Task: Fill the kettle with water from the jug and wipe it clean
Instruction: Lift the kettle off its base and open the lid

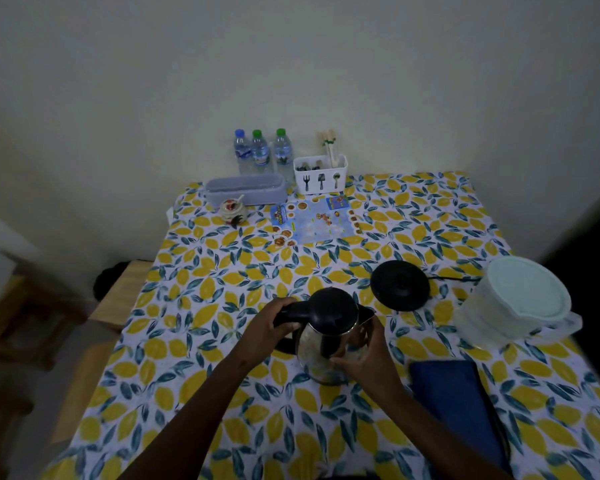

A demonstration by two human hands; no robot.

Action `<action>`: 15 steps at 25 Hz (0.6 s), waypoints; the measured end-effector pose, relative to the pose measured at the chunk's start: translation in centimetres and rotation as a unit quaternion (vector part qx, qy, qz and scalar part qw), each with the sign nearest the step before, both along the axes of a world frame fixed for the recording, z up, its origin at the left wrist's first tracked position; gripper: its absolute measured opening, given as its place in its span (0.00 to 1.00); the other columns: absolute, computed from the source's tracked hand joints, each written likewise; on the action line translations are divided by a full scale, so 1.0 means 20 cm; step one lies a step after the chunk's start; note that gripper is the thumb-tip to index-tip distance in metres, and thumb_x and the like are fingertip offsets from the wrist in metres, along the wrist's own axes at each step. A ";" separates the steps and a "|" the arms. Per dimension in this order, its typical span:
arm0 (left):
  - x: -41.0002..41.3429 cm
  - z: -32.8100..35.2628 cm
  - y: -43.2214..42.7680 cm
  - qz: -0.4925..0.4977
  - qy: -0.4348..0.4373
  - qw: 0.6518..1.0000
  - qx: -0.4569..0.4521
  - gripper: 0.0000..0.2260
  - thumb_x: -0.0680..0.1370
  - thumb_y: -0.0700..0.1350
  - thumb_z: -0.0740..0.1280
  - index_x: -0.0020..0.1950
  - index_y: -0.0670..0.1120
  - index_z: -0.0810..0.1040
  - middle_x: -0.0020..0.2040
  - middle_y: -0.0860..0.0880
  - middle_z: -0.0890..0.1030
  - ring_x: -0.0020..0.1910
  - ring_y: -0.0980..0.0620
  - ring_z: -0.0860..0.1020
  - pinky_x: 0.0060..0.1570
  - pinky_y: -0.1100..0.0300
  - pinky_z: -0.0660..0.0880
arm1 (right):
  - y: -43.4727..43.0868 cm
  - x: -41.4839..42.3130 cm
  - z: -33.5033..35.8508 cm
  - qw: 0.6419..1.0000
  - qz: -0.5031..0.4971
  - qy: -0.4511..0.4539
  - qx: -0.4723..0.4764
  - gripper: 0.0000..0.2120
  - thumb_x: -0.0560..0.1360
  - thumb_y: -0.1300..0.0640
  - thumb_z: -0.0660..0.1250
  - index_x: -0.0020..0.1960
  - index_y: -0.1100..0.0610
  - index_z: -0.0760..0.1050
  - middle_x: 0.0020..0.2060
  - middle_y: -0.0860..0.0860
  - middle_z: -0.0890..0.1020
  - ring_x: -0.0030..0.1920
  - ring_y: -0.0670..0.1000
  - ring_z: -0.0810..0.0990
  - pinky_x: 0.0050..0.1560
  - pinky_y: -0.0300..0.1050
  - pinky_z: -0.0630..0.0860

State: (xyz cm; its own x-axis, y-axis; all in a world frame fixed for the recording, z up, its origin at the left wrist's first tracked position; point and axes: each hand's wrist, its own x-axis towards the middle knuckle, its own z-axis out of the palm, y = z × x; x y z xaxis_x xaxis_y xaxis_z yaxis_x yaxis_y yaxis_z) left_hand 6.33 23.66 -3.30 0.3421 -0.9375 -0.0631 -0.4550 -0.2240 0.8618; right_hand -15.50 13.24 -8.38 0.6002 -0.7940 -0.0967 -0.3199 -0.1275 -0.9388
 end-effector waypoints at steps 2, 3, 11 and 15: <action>-0.01 -0.03 0.03 0.003 0.004 1.000 0.005 0.18 0.74 0.58 0.65 0.63 0.56 0.73 0.58 0.55 0.76 0.56 0.66 0.74 0.51 0.75 0.69 | 0.03 -0.01 -0.01 1.000 0.005 0.014 -0.008 0.51 0.59 0.45 0.82 0.73 0.44 0.56 0.68 0.45 0.69 0.67 0.45 0.70 0.61 0.37 0.72; -0.02 -0.05 0.04 0.005 0.008 1.000 0.005 0.18 0.75 0.56 0.65 0.63 0.55 0.72 0.59 0.55 0.76 0.57 0.65 0.74 0.53 0.73 0.69 | 0.04 -0.02 -0.02 1.000 0.005 0.023 -0.012 0.49 0.58 0.44 0.81 0.71 0.40 0.57 0.67 0.42 0.70 0.67 0.42 0.70 0.59 0.31 0.71; -0.10 -0.04 0.02 0.029 -0.024 0.999 -0.005 0.18 0.77 0.53 0.68 0.65 0.50 0.72 0.60 0.53 0.75 0.59 0.57 0.74 0.61 0.55 0.75 | 0.03 -0.06 -0.01 0.993 0.009 0.064 -0.095 0.53 0.63 0.37 0.76 0.76 0.41 0.46 0.75 0.38 0.58 0.73 0.33 0.56 0.65 0.29 0.65; -0.21 0.03 -0.11 0.009 -0.143 0.990 0.010 0.27 0.77 0.62 0.62 0.72 0.52 0.66 0.71 0.51 0.71 0.70 0.51 0.67 0.69 0.52 0.66 | 0.00 -0.11 0.04 0.965 0.062 0.110 -0.229 0.49 0.71 0.42 0.71 0.78 0.50 0.42 0.79 0.49 0.49 0.78 0.46 0.47 0.74 0.45 0.55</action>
